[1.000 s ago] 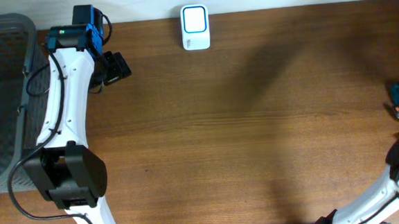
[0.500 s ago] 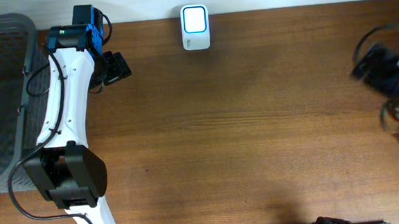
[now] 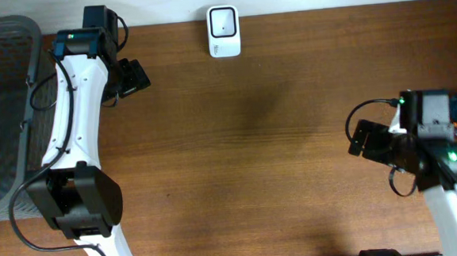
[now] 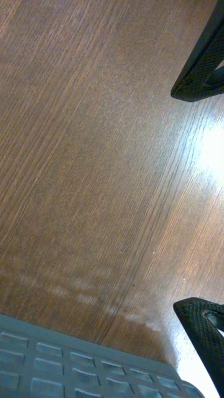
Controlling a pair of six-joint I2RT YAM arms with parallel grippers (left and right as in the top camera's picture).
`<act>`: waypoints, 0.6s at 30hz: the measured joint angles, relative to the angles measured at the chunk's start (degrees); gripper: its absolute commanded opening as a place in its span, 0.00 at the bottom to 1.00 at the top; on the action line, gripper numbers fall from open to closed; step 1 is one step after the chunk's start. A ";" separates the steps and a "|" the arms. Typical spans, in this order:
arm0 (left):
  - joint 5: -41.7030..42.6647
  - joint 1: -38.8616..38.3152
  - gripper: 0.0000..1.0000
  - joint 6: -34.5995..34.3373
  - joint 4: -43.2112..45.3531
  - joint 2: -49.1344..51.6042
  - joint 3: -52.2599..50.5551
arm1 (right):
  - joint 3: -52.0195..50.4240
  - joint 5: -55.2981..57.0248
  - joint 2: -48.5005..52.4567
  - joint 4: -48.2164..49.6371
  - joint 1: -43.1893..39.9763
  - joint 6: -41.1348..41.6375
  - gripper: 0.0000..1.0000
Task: Scan the item barcode
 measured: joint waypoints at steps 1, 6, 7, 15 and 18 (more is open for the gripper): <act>0.00 0.00 0.99 0.00 0.04 0.00 0.00 | 0.00 -0.26 1.75 0.09 0.00 0.00 0.99; -0.02 0.00 0.98 0.00 0.02 0.00 0.00 | -4.63 -5.49 1.62 11.58 0.04 -2.62 0.99; 0.02 0.00 0.99 0.00 -0.04 0.00 0.00 | -7.50 -7.52 -1.29 15.82 0.07 -4.72 0.99; 0.00 0.00 0.99 -0.02 0.04 0.00 0.00 | -41.09 -18.88 -34.03 44.00 0.15 -10.40 0.99; 0.00 0.00 0.99 0.00 0.02 0.00 0.00 | -49.68 -21.22 -40.39 53.13 0.15 -10.51 0.99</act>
